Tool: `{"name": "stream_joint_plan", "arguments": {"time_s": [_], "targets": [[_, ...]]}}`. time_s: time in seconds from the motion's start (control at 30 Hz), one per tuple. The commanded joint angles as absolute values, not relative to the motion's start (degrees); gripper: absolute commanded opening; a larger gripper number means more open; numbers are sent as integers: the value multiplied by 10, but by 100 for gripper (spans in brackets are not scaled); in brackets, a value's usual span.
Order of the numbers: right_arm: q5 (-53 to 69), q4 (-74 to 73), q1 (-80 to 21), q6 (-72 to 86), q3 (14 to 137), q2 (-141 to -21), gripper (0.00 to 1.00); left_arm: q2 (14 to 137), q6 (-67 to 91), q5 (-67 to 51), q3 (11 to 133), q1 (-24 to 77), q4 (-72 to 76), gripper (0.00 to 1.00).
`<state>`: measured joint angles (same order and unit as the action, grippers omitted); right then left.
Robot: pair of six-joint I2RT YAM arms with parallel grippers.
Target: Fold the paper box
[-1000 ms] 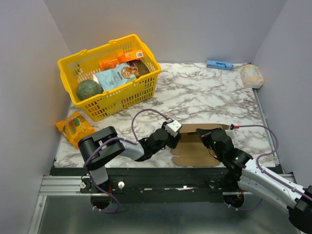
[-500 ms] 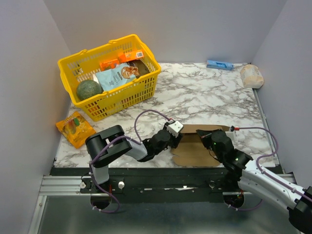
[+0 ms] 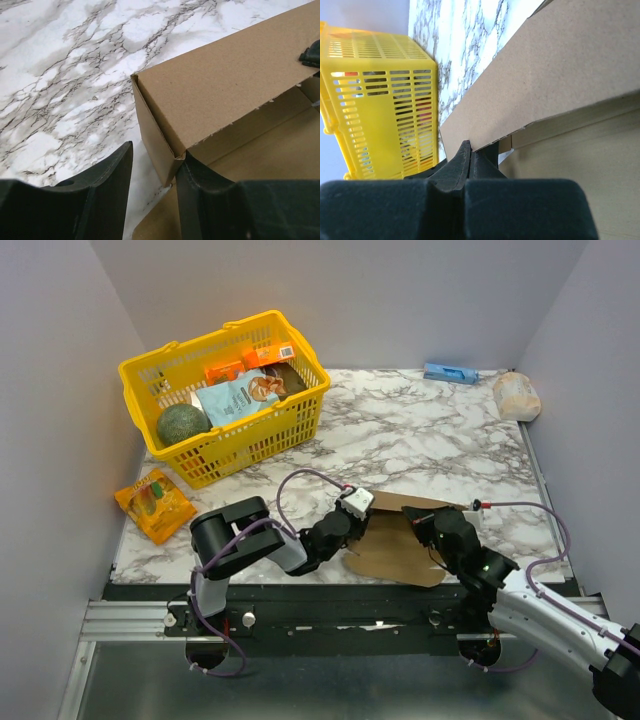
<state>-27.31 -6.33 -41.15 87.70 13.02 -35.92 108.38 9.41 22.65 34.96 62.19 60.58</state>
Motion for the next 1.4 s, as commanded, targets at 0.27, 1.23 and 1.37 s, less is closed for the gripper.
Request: {"name": "stream_joint_plan", "arguments": {"time_s": [0.27,1.23,1.37], "targets": [[-262,-139,-412,876,102,-352,1,1121,66,571,421,649,583,40],[-282,-141,-412,740,147,-311,45,1080,46,457,358,647,539,20],[-245,-126,-413,668,164,-287,63,1035,77,373,350,628,450,19]]}}
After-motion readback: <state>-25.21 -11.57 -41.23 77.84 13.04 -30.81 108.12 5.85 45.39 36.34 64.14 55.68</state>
